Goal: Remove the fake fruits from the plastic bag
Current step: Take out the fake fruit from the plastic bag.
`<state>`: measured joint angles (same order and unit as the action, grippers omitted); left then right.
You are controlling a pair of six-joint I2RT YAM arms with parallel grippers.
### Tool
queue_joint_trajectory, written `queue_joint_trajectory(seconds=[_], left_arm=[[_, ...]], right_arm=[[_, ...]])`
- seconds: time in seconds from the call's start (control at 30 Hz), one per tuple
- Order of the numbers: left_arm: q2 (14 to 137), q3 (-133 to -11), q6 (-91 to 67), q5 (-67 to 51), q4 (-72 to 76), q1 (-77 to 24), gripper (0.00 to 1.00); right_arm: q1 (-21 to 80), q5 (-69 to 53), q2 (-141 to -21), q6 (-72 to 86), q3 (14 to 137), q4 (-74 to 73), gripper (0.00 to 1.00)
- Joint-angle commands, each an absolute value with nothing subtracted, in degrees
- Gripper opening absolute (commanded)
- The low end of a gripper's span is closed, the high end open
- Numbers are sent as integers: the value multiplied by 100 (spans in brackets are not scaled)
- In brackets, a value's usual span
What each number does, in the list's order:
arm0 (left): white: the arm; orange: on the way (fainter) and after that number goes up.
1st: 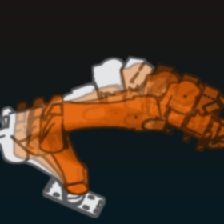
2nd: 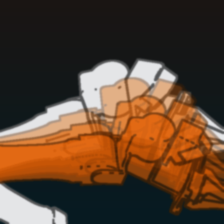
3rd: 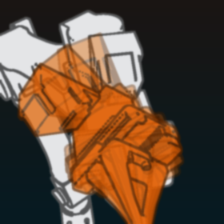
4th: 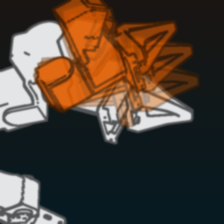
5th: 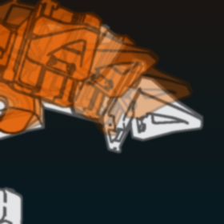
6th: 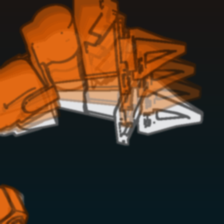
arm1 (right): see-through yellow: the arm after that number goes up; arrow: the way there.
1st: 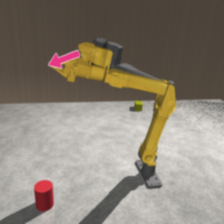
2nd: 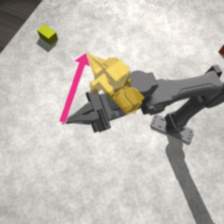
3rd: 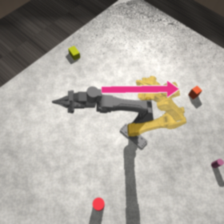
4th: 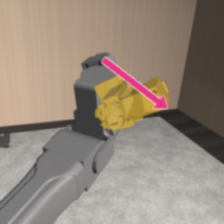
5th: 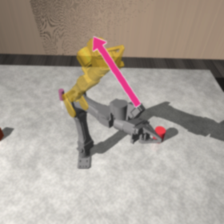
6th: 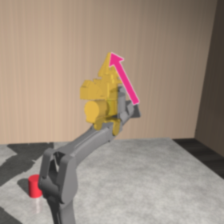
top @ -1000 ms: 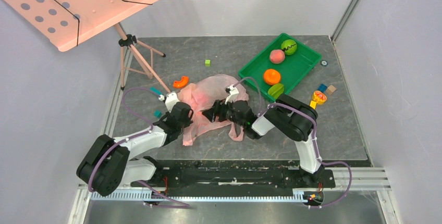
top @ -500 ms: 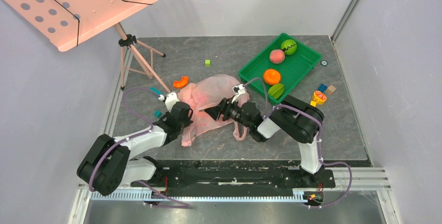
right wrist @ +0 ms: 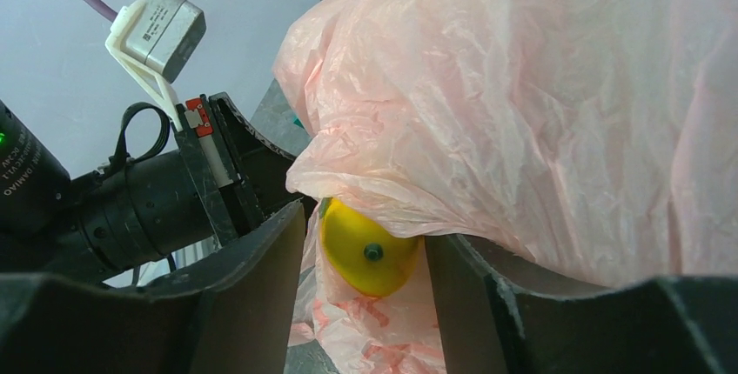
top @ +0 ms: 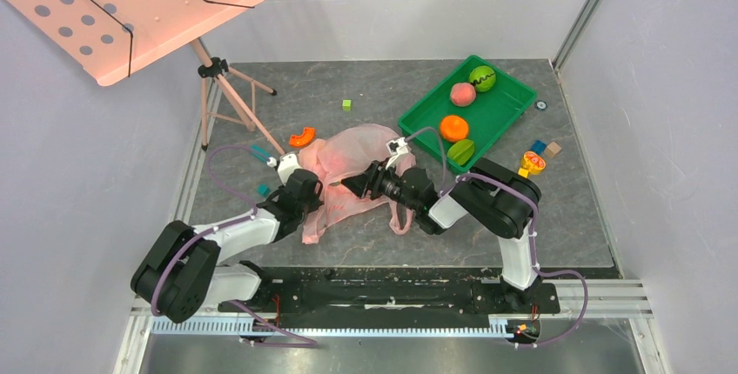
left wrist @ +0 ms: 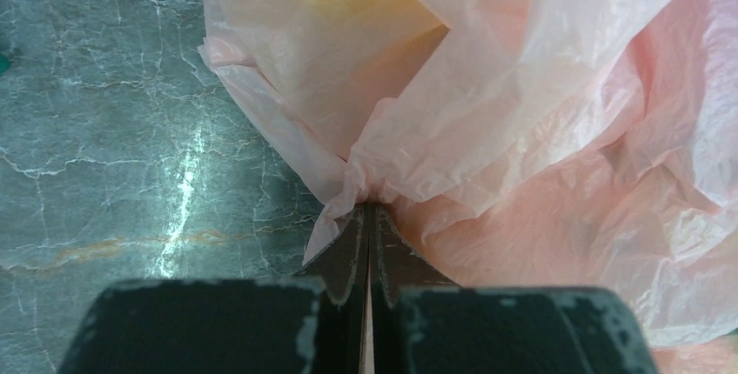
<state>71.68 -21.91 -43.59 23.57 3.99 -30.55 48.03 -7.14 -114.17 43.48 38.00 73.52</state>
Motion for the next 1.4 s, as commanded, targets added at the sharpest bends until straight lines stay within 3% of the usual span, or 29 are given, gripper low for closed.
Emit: queue_joint_trajectory(seconds=[0.0, 0.2, 0.47, 0.6, 1.03, 1.37], left_arm=[[7290, -2300, -4151, 2192, 698, -3028, 2], [7416, -2354, -4114, 2059, 808, -3029, 2], [7451, -2360, -4102, 2012, 843, -3026, 2], [7427, -2338, -4113, 2040, 831, -3028, 2], [7388, -2269, -4116, 2092, 751, -2997, 2], [6942, -2112, -4087, 2067, 502, -2998, 2]], right_arm=[[4799, -885, -11495, 4283, 4049, 7278, 58], [4794, -915, -11556, 4215, 4126, 7135, 61], [4804, -1005, -11613, 4233, 4155, 7236, 38], [4799, -937, -11390, 4152, 3939, 7304, 32], [4764, -446, -10191, 3488, 3147, 6461, 30], [4764, 353, -10281, 2884, 3826, 4657, 33]])
